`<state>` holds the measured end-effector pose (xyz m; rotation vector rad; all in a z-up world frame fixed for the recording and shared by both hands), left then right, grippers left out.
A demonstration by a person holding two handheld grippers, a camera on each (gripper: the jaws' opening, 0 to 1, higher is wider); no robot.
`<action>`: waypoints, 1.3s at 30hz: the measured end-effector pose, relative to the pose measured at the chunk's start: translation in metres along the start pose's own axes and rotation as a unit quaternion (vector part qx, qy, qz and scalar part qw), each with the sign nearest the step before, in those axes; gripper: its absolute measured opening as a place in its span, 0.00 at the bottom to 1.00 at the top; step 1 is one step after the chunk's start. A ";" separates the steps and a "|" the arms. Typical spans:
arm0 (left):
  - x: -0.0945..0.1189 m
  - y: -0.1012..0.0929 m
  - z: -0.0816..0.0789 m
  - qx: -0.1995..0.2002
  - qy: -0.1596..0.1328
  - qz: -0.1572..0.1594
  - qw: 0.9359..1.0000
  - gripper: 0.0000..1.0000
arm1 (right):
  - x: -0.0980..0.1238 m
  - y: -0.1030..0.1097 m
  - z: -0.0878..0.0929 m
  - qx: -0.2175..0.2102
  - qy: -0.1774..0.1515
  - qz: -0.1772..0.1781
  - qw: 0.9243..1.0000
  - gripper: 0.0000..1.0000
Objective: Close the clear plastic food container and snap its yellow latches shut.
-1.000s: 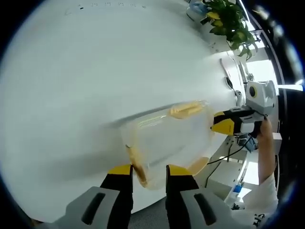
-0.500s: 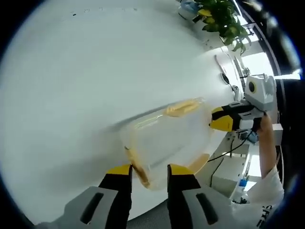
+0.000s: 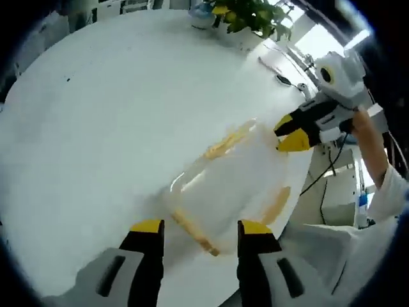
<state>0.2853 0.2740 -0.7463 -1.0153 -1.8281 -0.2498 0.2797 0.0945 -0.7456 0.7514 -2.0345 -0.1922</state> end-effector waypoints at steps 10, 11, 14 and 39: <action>0.000 -0.008 -0.009 -0.123 -0.012 0.003 0.992 0.60 | 0.021 -0.005 -0.029 0.070 -0.056 -0.001 0.996 0.17; 0.001 -0.009 -0.011 -0.127 -0.020 0.006 0.992 0.60 | 0.024 -0.002 -0.034 0.069 -0.065 -0.008 0.995 0.21; 0.005 -0.009 -0.019 -0.124 -0.042 0.009 0.991 0.59 | 0.025 0.005 -0.044 0.104 -0.081 -0.024 0.991 0.25; -0.014 -0.056 -0.043 -0.165 -0.139 0.062 0.974 0.12 | -0.034 0.061 -0.042 0.273 -0.055 -0.105 0.955 0.00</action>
Point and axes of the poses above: the point that each gripper's makers call its tool centre point, and the gripper's own axes: x roughly backward along the fingers, y roughly to its left, z roughly out of its underside, the point moved 4 cm from there along x, roughly backward along the fingers, and after that the axes turned 12 degrees about -y, right-handed, at the moved point
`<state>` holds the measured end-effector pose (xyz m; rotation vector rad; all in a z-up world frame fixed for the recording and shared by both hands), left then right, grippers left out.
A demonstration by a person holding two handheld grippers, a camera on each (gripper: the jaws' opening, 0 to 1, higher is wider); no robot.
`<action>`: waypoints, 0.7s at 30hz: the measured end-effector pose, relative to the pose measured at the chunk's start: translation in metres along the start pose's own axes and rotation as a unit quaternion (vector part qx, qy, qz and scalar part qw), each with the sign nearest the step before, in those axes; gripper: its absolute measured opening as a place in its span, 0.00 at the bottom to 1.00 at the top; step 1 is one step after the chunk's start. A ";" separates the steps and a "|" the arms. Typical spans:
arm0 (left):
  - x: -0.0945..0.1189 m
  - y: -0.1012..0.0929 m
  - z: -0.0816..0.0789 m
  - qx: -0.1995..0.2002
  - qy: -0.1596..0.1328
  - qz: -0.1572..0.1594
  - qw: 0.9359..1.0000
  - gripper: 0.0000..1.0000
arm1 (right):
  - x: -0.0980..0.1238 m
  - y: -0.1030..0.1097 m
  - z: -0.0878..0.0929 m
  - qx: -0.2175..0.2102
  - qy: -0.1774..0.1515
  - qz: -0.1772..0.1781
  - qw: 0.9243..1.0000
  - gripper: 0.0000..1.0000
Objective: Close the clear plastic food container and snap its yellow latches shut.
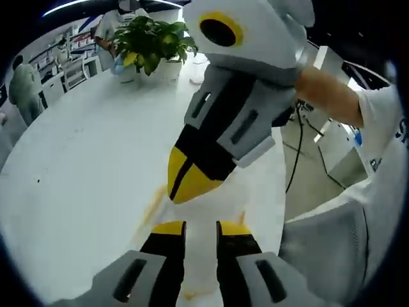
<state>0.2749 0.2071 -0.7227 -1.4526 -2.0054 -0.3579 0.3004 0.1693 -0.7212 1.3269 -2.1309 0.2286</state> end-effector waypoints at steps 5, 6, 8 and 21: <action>-0.007 -0.005 -0.003 -0.039 -0.033 0.002 0.999 0.01 | -0.005 0.000 0.001 0.015 0.005 -0.003 1.000 0.00; -0.008 -0.006 -0.002 -0.038 -0.032 0.002 0.999 0.01 | -0.005 0.000 0.001 0.015 0.004 -0.004 1.000 0.00; -0.009 -0.007 -0.001 -0.039 -0.030 0.005 0.999 0.00 | -0.006 -0.001 0.001 0.010 0.002 -0.006 1.000 0.00; -0.009 -0.008 0.003 -0.085 -0.029 0.006 0.996 0.25 | -0.013 -0.007 0.001 0.018 -0.007 -0.013 1.000 0.03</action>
Point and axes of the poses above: the point that each gripper's makers call its tool centre point, and the gripper's own axes: x roughly backward along the fingers, y roughly to its left, z roughly out of its underside, the point moved 4 cm from there along x, roughly backward along the fingers, and after that the axes turned 12 degrees about -y, right-handed, at the moved point
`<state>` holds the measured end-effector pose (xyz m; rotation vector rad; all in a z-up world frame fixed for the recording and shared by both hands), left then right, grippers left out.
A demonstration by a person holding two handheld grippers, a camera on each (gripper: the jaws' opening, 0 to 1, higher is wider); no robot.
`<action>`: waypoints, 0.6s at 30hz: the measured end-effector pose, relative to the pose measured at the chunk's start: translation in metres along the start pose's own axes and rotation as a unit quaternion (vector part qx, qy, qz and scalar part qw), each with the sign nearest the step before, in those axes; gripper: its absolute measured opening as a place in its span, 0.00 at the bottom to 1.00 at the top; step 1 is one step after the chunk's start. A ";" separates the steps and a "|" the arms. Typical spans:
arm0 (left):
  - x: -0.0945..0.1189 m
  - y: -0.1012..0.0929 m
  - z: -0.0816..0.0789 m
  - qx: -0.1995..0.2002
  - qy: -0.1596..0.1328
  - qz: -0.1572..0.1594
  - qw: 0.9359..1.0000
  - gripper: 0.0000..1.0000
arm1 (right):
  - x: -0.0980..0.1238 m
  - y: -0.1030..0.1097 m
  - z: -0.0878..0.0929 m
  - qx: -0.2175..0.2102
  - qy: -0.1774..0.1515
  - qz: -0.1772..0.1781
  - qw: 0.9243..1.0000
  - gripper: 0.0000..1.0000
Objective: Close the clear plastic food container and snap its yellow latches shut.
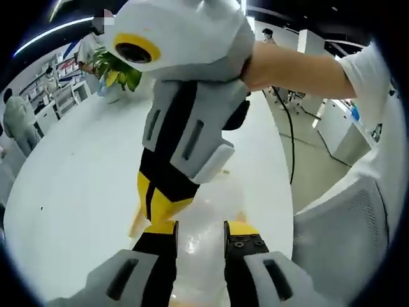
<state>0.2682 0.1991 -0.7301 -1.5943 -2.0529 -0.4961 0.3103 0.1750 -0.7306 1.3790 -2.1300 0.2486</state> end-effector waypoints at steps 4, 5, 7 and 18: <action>0.001 -0.005 0.005 0.016 0.009 0.007 1.000 0.34 | 0.000 -0.003 0.001 -0.006 0.010 0.000 1.000 0.11; 0.001 -0.006 0.004 0.014 0.000 0.009 1.000 0.36 | 0.000 -0.004 0.000 -0.008 0.009 -0.001 1.000 0.11; 0.003 -0.007 0.007 0.011 0.006 0.003 1.000 0.41 | 0.000 -0.007 -0.002 -0.022 0.002 0.000 1.000 0.12; 0.005 -0.010 0.011 -0.020 0.007 -0.003 1.000 0.44 | -0.005 -0.016 0.009 -0.045 0.041 -0.015 0.998 0.24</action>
Point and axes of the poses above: the point that each gripper's makers call its tool centre point, and the gripper's own axes: x roughly backward along the fingers, y roughly to its left, z roughly out of its underside, the point moved 4 cm from there along x, roughly backward along the fingers, and after that the axes turned 12 degrees about -y, right-handed, at the moved point
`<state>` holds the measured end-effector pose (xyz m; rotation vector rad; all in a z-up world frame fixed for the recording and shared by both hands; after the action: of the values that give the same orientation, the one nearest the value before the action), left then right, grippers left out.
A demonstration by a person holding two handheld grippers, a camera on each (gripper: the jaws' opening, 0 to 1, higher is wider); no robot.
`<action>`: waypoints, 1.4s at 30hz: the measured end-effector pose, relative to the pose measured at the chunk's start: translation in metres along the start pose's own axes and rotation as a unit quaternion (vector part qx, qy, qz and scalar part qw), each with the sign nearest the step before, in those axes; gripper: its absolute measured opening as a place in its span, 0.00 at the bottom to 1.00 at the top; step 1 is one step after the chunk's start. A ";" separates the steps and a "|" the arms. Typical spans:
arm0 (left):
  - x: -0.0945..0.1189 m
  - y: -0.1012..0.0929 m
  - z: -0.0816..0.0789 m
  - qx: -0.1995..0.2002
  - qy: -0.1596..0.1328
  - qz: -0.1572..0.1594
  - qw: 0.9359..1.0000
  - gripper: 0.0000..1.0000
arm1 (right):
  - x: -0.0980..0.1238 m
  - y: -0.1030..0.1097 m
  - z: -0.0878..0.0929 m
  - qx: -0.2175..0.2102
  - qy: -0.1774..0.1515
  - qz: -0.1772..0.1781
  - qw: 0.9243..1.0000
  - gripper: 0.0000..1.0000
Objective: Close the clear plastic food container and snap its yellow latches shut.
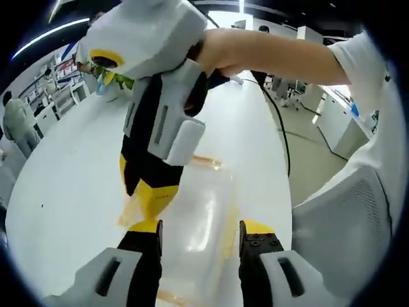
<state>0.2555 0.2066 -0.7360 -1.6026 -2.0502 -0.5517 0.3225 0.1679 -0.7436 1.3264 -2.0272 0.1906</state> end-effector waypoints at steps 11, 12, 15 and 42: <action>-0.003 -0.007 0.004 -0.084 0.027 -0.020 0.996 0.44 | -0.001 -0.006 -0.011 -0.036 0.005 -0.042 0.998 0.27; -0.004 -0.007 0.004 -0.106 0.033 -0.020 0.994 0.44 | -0.001 -0.005 -0.011 -0.046 0.006 -0.052 0.998 0.28; -0.006 -0.010 0.006 -0.149 0.049 -0.024 0.987 0.44 | -0.004 -0.005 -0.009 -0.071 0.015 -0.067 0.995 0.29; -0.013 -0.014 0.006 -0.190 0.066 -0.043 0.979 0.38 | -0.012 -0.004 -0.005 -0.072 0.051 -0.077 0.993 0.19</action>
<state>0.2442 0.1966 -0.7493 -1.6319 -2.0070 -1.1089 0.3309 0.1770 -0.7482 1.3467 -1.8098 0.0409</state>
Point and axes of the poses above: the point that each gripper's makers call its tool centre point, and the gripper's own axes: x roughly backward along the fingers, y roughly to its left, z roughly out of its underside, the point moved 4 cm from there along x, roughly backward along the fingers, and after that the axes turned 12 degrees about -y, right-handed, at the moved point
